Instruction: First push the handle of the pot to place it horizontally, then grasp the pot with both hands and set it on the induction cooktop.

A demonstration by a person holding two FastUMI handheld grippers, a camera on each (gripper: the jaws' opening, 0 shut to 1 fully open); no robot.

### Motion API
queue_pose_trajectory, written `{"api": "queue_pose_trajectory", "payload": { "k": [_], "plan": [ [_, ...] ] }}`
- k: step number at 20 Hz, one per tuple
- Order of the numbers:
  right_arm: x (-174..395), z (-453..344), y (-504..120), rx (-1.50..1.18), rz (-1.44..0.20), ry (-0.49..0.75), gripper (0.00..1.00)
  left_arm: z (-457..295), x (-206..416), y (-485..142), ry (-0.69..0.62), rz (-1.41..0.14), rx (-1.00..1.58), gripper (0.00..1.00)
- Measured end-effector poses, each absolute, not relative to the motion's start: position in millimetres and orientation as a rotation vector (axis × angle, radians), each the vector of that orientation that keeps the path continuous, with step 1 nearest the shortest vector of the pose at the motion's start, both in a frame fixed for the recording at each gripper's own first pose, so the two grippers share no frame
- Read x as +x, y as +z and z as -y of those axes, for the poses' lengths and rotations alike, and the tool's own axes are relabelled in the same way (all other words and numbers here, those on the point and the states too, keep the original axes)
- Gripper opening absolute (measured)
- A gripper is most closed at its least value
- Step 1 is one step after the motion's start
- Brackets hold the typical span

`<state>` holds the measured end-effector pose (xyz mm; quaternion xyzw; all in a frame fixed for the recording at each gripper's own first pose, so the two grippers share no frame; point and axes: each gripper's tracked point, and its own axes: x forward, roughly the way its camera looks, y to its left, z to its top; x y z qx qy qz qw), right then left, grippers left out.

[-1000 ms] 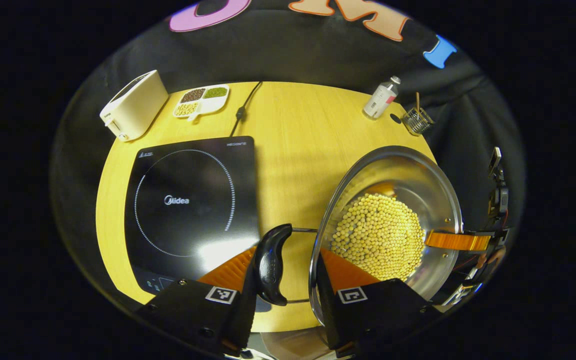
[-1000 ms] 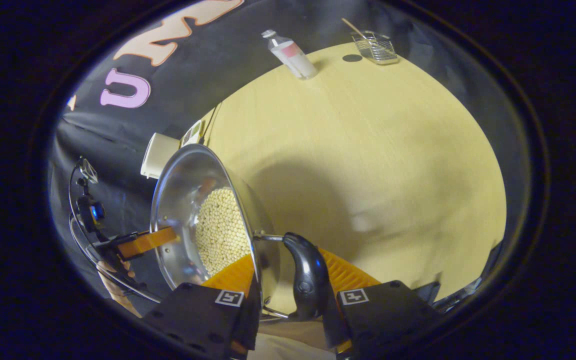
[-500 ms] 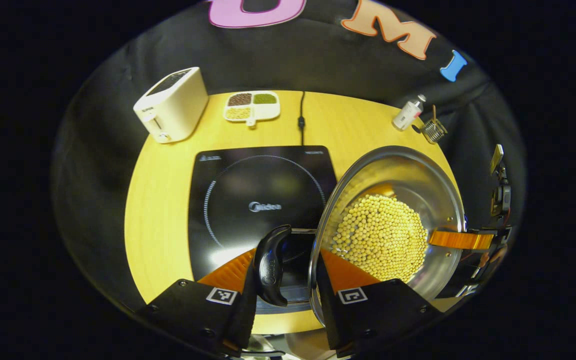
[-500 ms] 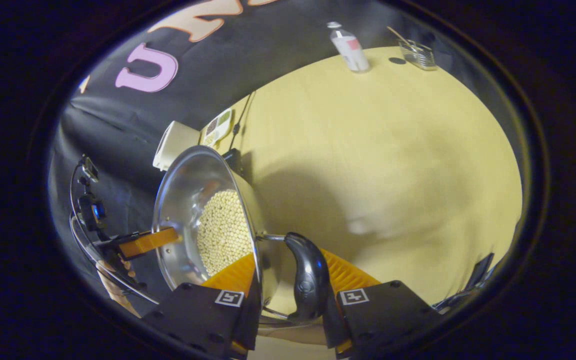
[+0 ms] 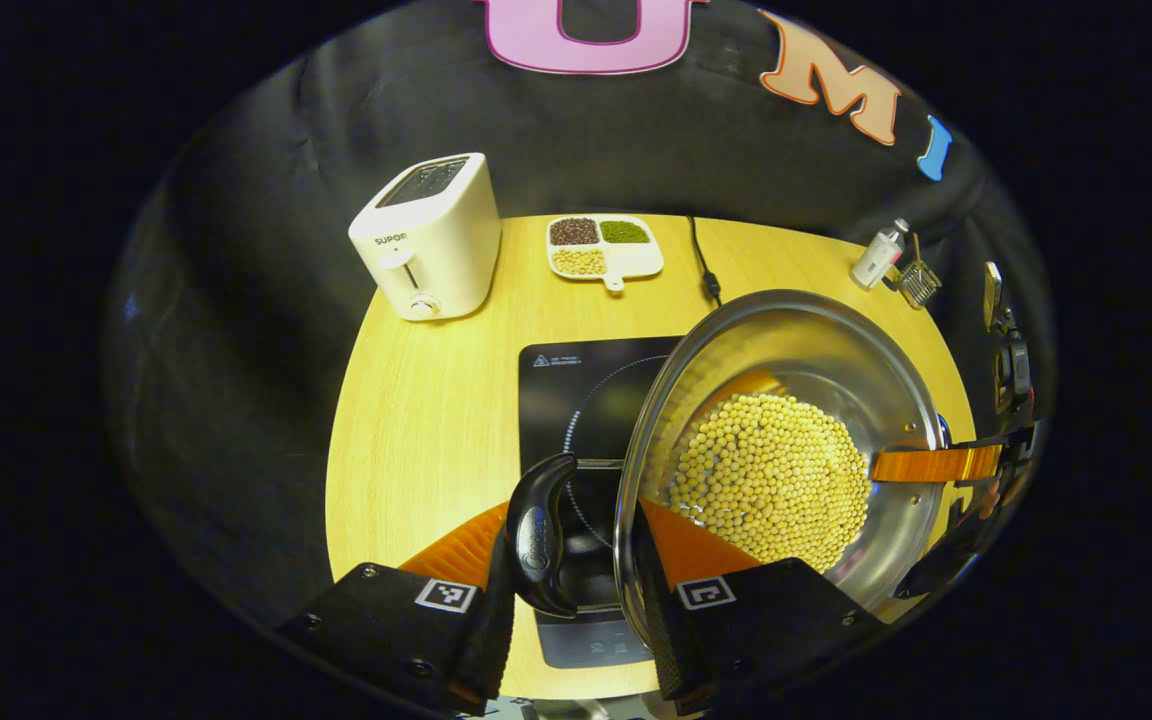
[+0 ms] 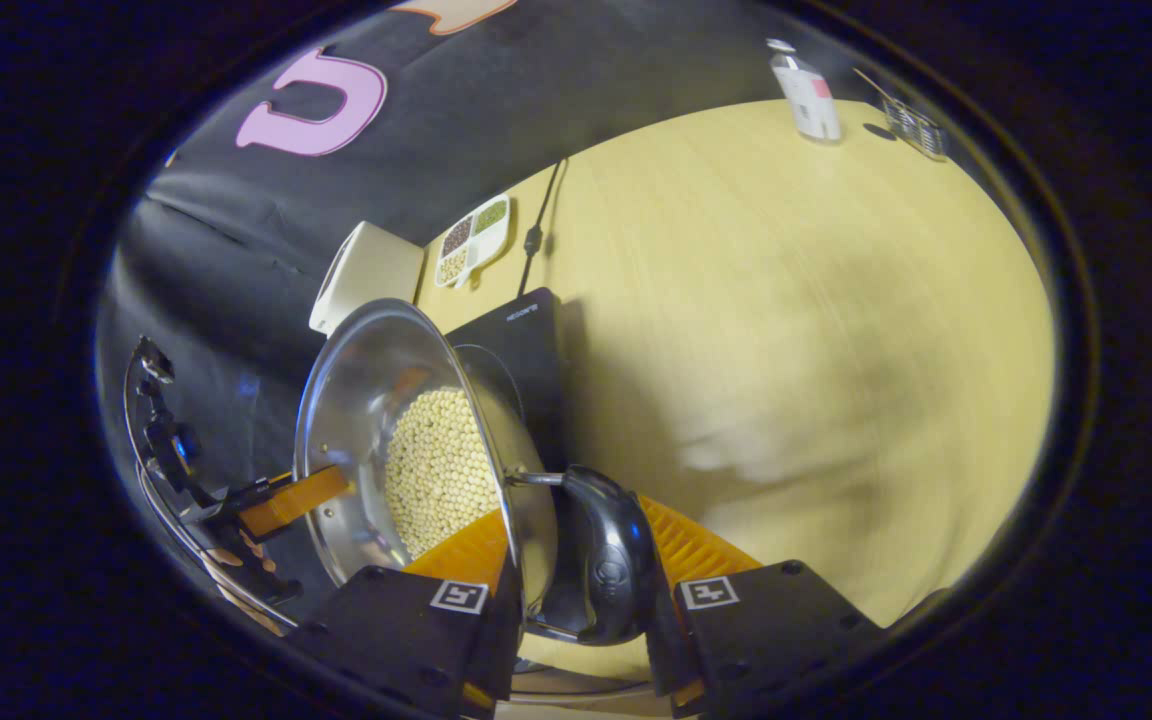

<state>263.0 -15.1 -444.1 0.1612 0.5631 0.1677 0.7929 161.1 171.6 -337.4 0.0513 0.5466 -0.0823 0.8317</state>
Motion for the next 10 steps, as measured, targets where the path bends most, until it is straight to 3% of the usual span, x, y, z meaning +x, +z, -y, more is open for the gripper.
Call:
{"api": "queue_pose_trajectory", "payload": {
  "k": [10],
  "plan": [
    [268, 7, -439, 0.32, -1.182, 0.297, 0.49, -197, 174, -372, -0.187, -1.191, 0.067, 0.58]
  ]
}}
